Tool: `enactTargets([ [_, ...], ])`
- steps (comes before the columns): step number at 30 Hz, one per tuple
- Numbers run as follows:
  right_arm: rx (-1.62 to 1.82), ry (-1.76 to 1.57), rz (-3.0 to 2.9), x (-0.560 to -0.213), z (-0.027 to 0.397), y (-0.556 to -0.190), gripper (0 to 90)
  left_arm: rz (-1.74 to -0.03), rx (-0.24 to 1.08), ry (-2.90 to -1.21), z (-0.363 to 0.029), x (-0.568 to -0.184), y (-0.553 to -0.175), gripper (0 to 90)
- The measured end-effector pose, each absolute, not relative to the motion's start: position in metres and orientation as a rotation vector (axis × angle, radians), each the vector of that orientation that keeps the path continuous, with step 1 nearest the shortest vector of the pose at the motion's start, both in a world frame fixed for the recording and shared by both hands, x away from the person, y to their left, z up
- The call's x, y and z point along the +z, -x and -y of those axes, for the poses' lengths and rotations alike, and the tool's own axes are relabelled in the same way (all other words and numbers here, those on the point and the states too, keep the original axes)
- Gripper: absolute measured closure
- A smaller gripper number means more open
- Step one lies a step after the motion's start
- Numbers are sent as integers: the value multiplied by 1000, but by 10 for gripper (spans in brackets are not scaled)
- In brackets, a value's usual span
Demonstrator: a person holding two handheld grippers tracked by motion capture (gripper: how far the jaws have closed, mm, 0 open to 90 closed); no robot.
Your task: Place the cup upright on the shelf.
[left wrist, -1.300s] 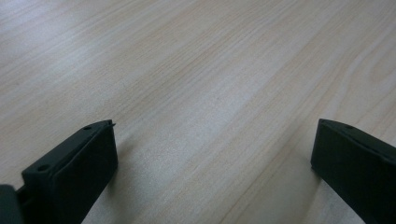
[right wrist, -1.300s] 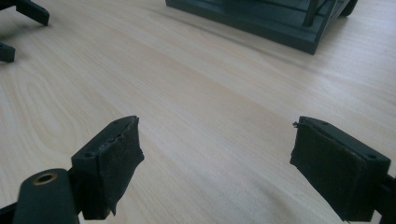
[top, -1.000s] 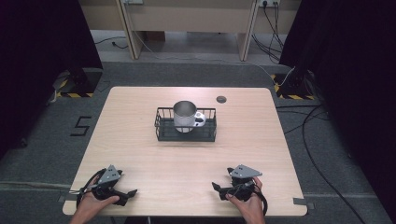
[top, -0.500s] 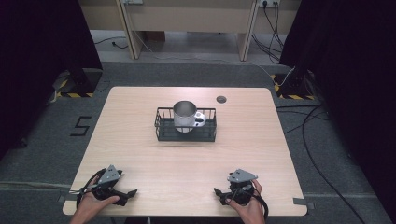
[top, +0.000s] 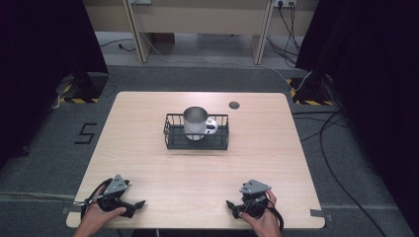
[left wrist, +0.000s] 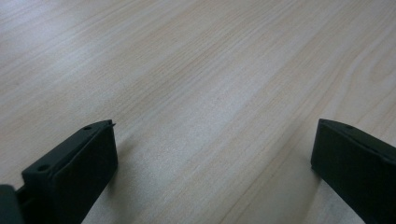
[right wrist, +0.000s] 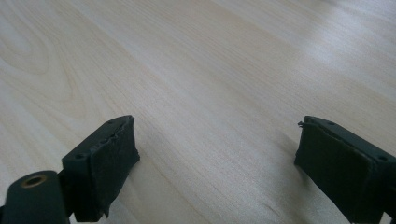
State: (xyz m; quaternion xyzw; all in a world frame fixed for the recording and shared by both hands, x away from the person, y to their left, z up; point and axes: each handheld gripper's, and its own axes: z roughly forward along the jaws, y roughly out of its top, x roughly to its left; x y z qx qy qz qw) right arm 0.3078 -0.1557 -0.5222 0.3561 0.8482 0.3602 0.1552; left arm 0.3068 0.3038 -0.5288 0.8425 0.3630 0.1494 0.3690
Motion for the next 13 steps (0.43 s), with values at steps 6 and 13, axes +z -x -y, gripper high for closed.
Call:
enactTargets([
  [6,1027,-1023,-2429,-522,156,-309,108,-932,383,-2162,-304,-529,-307,0],
  [13,1026,-1025,-2429,-522,156,-309,103,-931,383,-2163,-304,-529,-307,0],
])
